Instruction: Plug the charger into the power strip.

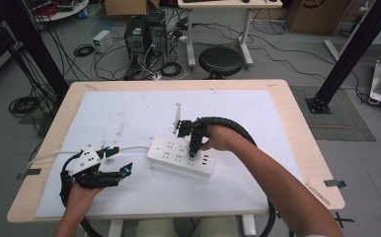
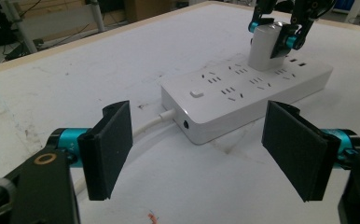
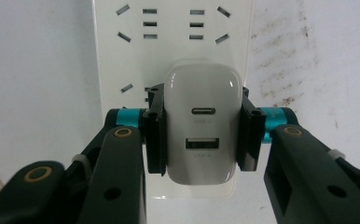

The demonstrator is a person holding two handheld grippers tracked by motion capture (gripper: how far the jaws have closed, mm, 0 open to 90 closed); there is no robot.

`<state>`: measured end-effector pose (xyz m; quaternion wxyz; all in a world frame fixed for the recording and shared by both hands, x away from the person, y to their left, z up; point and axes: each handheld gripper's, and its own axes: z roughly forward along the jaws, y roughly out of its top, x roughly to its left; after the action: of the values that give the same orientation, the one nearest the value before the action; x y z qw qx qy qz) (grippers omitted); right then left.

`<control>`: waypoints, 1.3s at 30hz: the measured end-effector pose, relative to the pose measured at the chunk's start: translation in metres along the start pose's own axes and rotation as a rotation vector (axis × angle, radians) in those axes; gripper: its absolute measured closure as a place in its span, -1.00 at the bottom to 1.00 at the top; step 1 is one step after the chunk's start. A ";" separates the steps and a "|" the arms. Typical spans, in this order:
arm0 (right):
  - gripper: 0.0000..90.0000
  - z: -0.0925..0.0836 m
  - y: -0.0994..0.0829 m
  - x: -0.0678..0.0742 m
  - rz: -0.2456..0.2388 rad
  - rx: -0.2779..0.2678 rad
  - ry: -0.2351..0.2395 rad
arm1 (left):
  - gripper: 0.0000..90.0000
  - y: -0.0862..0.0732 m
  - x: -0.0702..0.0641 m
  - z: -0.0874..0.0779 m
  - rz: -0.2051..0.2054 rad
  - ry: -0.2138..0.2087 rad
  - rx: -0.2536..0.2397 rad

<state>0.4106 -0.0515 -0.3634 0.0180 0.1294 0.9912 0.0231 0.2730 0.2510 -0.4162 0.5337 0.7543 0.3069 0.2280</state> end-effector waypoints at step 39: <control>-0.72 -0.017 -0.153 0.009 0.413 -0.662 -0.048 | -0.45 0.000 -0.004 -0.004 -0.002 -0.003 -0.011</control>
<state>0.3624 -0.1977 -0.3541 0.0771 0.3137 0.8825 0.3419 0.2675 0.2503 -0.4146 0.5385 0.7513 0.3057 0.2282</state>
